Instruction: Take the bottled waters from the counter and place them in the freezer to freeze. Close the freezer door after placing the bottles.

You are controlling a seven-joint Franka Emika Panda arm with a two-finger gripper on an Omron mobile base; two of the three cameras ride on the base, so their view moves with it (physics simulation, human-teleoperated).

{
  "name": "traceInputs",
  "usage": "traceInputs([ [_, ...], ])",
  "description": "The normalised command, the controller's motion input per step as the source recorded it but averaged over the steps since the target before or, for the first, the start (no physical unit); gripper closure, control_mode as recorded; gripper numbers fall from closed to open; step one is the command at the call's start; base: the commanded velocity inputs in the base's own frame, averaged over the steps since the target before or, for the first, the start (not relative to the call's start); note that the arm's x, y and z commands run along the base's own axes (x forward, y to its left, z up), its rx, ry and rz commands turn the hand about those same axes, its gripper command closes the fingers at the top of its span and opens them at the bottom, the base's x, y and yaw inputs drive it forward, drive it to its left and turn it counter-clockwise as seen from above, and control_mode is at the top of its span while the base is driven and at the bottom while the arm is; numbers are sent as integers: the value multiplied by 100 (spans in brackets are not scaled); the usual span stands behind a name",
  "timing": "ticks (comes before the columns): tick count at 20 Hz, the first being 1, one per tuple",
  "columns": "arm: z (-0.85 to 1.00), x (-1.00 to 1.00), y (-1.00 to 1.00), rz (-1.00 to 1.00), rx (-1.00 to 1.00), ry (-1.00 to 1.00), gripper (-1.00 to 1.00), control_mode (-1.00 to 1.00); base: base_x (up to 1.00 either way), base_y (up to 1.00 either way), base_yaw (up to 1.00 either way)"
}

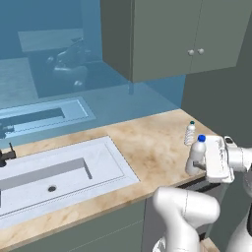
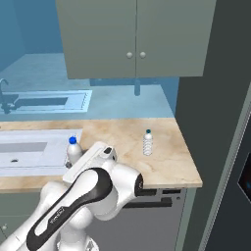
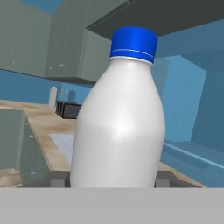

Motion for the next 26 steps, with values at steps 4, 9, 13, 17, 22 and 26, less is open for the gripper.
traceInputs([
  [4,20,-28,20,4,-4,-3,100,-100,0,0,0],
  [9,3,0,0,0,2,-2,100,-100,0,0,0],
  [13,1,0,-4,0,3,0,100,-100,0,0,0],
  [17,0,3,-1,0,-9,0,100,-100,0,0,0],
  [22,0,3,0,0,-4,0,100,-100,0,0,0],
  [26,0,0,0,0,0,0,100,-100,0,0,0],
])
